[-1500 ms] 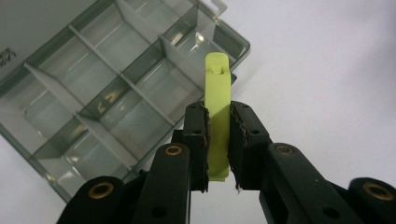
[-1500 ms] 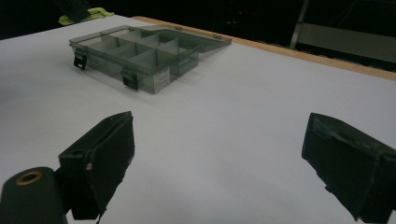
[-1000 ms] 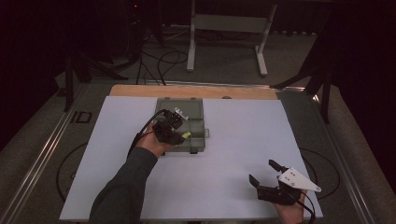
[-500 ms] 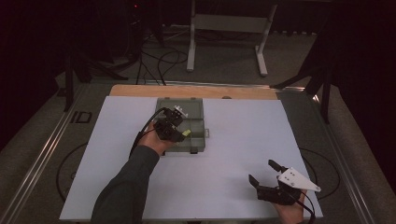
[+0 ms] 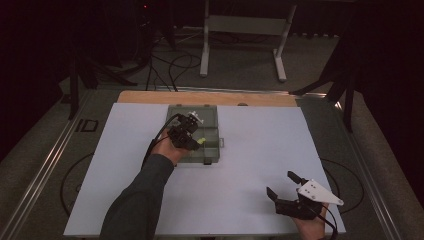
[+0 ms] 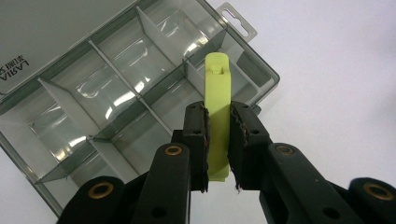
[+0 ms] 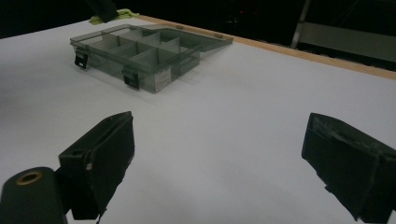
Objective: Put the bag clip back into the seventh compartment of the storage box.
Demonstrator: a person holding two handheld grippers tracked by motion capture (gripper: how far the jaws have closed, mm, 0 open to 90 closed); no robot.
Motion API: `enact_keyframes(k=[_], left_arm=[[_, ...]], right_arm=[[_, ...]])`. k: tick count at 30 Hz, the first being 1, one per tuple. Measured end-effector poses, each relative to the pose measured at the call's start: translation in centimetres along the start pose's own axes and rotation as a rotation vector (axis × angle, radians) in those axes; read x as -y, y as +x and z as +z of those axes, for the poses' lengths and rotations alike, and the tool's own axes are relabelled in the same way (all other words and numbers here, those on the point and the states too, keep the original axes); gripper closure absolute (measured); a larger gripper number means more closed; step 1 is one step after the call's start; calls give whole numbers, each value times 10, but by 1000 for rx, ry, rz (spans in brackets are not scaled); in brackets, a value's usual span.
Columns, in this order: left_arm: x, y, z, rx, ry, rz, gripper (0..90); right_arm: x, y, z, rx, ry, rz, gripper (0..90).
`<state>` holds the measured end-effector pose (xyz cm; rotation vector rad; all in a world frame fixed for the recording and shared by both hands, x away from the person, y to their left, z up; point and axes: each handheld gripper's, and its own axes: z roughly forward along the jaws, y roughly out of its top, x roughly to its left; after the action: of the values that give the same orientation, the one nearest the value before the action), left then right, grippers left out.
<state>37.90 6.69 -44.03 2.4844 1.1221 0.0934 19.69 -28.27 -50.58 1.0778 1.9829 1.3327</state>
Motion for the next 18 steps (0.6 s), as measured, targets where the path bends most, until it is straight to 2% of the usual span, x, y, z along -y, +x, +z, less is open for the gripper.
enact_keyframes(k=[9, 14, 18], left_arm=[[-5, 2, 6, -16, 14, -37, 786], [-5, 5, 10, -21, 17, -72, 785], [-6, 6, 12, -20, 20, -77, 785]], right_arm=[[0, 0, -1, 1, 1, -2, 90], [0, 0, -1, 1, -1, -2, 90], [0, 0, -1, 1, -1, -3, 90]])
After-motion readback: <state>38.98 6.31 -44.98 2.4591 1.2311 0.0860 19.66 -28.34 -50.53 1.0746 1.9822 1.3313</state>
